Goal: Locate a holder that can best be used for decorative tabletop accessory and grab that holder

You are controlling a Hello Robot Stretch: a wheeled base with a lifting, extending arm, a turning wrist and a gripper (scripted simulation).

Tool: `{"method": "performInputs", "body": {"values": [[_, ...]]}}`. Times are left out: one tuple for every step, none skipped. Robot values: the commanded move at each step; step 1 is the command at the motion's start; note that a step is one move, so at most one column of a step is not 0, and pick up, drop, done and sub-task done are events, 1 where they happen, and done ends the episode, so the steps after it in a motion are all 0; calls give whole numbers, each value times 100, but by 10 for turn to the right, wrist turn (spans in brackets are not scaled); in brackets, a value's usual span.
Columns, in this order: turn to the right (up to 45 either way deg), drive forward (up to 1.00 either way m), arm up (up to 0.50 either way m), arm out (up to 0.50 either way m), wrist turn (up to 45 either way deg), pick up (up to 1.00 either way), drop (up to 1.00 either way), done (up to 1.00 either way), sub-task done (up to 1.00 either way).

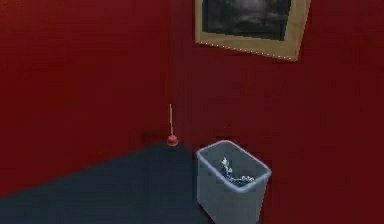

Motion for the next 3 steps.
{"method": "performInputs", "body": {"values": [[450, 0, 0, 0, 0, 0, 0, 0, 0], [120, 0, 0, 0, 0, 0, 0, 0, 0], [0, 40, 0, 0, 0, 0, 0, 0, 0]]}}
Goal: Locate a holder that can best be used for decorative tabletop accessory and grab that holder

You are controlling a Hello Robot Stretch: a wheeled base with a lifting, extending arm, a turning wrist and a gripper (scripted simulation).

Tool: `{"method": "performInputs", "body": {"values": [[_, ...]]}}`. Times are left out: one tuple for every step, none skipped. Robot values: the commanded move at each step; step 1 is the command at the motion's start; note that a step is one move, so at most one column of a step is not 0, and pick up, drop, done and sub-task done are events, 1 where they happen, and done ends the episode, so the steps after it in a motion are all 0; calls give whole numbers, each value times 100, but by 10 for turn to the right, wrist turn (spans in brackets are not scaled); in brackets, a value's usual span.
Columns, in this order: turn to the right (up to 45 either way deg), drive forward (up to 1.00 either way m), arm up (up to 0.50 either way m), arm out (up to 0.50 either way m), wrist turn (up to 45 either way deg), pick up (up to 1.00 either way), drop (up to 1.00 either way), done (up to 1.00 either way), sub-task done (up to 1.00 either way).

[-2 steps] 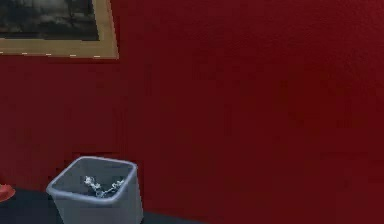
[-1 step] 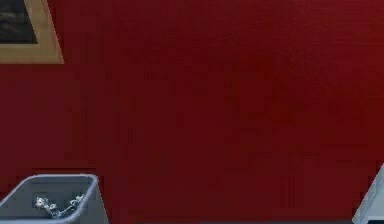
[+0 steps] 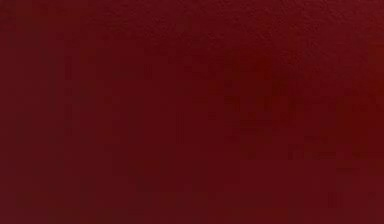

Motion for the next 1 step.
{"method": "performInputs", "body": {"values": [[-450, 0, 0, 0, 0, 0, 0, 0, 0]]}}
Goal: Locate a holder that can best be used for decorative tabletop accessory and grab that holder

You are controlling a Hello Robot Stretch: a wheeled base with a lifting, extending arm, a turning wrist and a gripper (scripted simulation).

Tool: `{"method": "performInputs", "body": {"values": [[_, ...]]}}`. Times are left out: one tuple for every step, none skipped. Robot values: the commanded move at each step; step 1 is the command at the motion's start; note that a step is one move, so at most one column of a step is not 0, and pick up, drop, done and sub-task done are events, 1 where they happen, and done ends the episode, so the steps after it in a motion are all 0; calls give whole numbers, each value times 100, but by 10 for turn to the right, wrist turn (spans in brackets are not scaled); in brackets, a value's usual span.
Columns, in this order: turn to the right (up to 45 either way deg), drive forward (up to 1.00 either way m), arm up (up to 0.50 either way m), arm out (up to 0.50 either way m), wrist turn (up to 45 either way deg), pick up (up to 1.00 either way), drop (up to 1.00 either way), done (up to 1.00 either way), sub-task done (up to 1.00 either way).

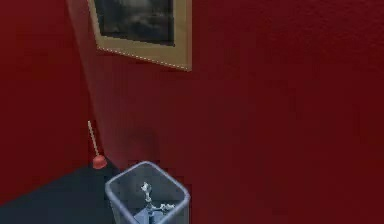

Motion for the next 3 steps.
{"method": "performInputs", "body": {"values": [[-450, 0, 0, 0, 0, 0, 0, 0, 0], [-450, 0, 0, 0, 0, 0, 0, 0, 0], [-120, 0, 0, 0, 0, 0, 0, 0, 0]]}}
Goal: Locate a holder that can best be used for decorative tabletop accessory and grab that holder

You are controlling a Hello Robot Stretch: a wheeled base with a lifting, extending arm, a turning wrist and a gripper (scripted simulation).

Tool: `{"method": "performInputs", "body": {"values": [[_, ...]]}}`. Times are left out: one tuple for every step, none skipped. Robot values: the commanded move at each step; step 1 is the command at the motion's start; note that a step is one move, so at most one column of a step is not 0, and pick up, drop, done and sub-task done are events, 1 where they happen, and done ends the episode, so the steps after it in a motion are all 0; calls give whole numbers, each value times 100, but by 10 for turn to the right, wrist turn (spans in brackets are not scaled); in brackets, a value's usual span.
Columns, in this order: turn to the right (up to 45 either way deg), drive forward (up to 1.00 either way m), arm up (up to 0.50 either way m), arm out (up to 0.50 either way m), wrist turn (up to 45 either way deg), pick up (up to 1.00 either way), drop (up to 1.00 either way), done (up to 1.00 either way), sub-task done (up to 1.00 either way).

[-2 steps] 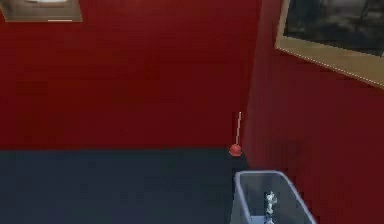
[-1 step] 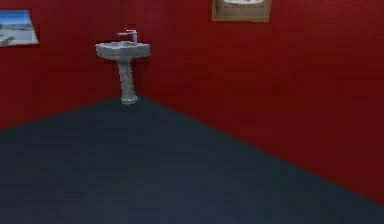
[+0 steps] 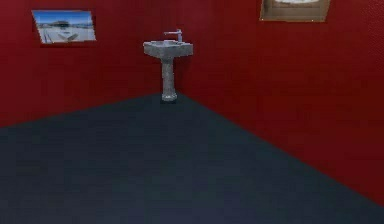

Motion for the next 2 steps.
{"method": "performInputs", "body": {"values": [[0, 0, 46, 0, 0, 0, 0, 0, 0], [0, 0, 0, 50, 0, 0, 0, 0, 0]]}}
